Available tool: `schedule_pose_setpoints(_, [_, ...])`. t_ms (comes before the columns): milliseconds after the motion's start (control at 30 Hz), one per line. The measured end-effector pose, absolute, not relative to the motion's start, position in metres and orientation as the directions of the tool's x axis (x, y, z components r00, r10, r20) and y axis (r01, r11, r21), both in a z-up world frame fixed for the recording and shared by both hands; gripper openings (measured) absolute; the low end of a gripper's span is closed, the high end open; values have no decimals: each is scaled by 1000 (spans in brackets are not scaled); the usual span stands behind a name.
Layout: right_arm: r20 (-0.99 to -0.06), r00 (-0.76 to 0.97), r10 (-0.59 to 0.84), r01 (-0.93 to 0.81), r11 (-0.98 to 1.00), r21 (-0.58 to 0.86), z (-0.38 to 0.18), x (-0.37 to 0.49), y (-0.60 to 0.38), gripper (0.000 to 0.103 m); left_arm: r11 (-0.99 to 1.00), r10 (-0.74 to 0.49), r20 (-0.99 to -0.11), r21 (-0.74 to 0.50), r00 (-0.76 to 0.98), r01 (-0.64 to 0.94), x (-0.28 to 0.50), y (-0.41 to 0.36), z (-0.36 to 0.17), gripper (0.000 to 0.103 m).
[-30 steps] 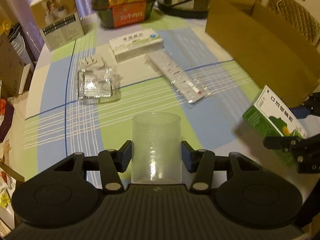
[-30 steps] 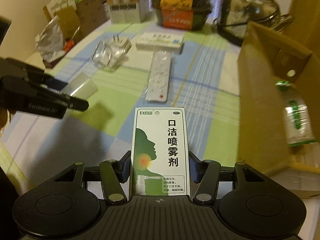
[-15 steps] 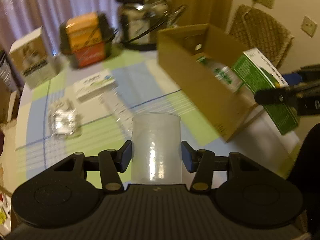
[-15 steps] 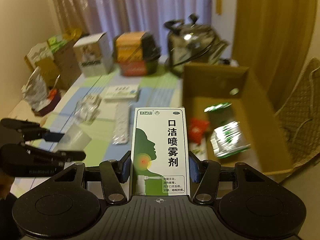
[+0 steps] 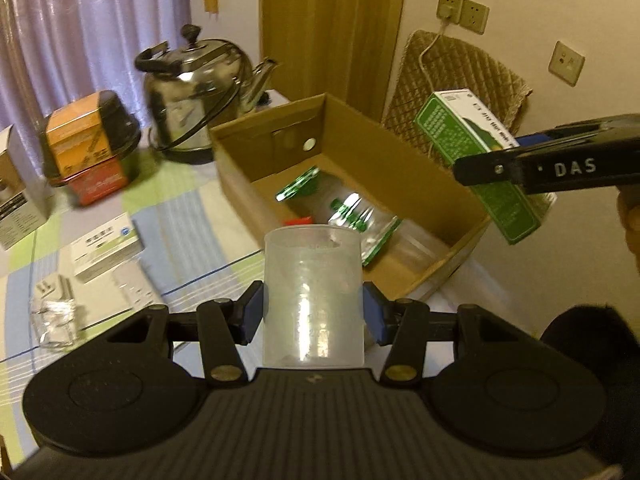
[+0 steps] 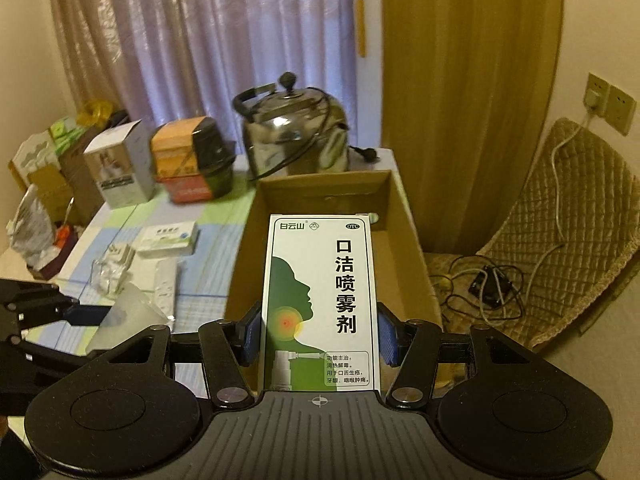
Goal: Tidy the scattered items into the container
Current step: 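Carry the clear cup and spray box over the cardboard box with both tools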
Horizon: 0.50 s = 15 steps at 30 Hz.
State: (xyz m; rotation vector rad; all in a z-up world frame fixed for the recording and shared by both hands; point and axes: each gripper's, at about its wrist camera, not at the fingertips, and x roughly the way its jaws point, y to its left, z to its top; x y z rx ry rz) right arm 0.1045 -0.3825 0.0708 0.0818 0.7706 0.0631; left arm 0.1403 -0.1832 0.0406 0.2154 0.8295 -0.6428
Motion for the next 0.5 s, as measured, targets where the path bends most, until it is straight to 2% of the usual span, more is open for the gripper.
schedule_pose_setpoints(500, [-697, 713, 71, 24, 992, 126, 60, 116, -429, 58, 797, -451, -747, -92, 488, 596, 153, -234, 35, 46])
